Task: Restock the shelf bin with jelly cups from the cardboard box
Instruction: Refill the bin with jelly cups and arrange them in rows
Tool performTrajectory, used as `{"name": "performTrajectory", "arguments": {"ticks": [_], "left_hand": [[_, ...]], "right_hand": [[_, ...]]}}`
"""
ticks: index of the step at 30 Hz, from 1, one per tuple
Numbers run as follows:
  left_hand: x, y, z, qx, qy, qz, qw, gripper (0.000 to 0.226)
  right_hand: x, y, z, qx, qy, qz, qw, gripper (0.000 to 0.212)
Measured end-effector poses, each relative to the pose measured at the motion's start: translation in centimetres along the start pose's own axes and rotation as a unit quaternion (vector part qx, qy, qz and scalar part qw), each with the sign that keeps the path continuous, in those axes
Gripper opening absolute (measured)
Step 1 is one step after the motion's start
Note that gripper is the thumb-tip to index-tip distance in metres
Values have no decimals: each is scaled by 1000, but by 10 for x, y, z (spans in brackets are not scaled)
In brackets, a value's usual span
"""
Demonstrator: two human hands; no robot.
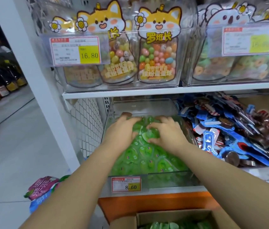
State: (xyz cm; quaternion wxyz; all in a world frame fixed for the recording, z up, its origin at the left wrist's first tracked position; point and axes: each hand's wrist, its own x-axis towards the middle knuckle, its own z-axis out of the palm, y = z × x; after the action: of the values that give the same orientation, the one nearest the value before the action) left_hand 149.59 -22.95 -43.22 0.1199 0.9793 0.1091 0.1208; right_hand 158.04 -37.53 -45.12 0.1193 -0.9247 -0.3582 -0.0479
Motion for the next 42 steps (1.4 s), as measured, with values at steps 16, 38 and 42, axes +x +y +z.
{"name": "performTrajectory", "arguments": {"ticks": [16,38,42], "left_hand": [[-101,-36,-6,-140,141,19,980,24],[-99,-20,2,108,-34,-12,993,33],[-98,-18,4,118,-38,-9,992,35]], "right_hand": [[-26,-45,-28,133,-89,-185,970,50],[-15,-74,0,89,-233,7,968,43],[-17,-63,-5,134,-234,10,963,41]]}}
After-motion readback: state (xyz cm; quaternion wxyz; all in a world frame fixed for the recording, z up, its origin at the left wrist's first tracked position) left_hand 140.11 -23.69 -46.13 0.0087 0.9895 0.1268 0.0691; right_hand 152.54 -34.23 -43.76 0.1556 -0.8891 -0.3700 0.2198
